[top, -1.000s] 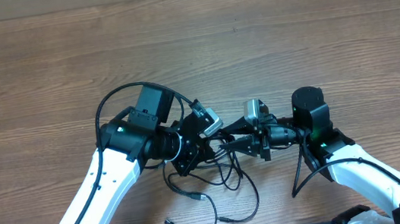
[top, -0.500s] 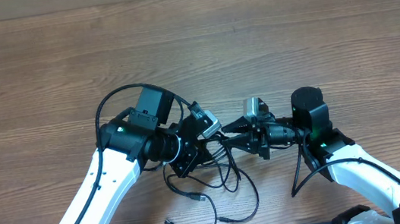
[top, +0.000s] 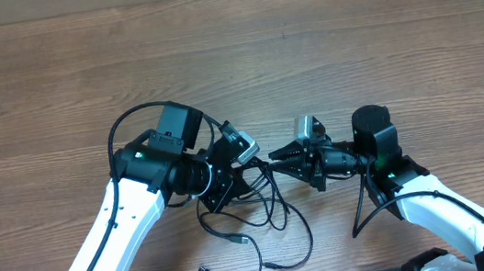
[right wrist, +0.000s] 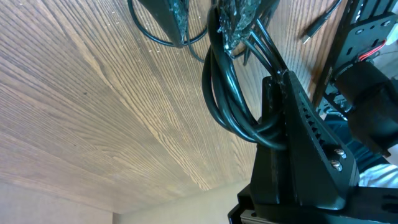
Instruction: Untangle cables
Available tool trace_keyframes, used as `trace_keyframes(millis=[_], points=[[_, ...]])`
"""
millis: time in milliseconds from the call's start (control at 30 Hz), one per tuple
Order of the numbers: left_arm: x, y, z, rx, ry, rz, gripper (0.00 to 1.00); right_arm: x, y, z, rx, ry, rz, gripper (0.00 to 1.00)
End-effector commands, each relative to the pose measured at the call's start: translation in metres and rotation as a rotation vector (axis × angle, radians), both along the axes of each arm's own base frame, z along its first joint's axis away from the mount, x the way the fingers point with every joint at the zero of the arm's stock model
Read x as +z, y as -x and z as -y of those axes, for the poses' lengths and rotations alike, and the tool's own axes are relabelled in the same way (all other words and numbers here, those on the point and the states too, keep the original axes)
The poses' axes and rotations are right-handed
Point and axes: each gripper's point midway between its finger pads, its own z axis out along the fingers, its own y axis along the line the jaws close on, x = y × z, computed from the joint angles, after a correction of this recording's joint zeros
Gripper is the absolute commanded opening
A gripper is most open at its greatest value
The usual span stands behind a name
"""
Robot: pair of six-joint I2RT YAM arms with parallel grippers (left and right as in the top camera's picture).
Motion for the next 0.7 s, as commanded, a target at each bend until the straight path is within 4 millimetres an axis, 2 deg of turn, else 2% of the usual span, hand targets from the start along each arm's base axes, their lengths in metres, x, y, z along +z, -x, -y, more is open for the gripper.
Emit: trace_keyframes(millis=[0,433,533,667], points=[[0.0062,-0.0028,0.0044,-0.002,0.030,0.000,0.04,-0.0002,-0.0041,0.0013,-0.023,0.008,0.008,0.19],[0.0078,-0.0062,0.0064,0.006,0.041,0.010,0.04,0.0049,0.0007,-0.0011,0.012,-0.014,0.017,0.23],[0.0080,-0.0070,0.0067,0.006,0.042,0.013,0.05,0.0053,0.0017,-0.0013,0.018,-0.016,0.017,0.17],[0.0085,-0.0082,0.0073,0.007,0.045,0.019,0.05,0.0053,0.0018,-0.0013,0.018,-0.016,0.017,0.04]])
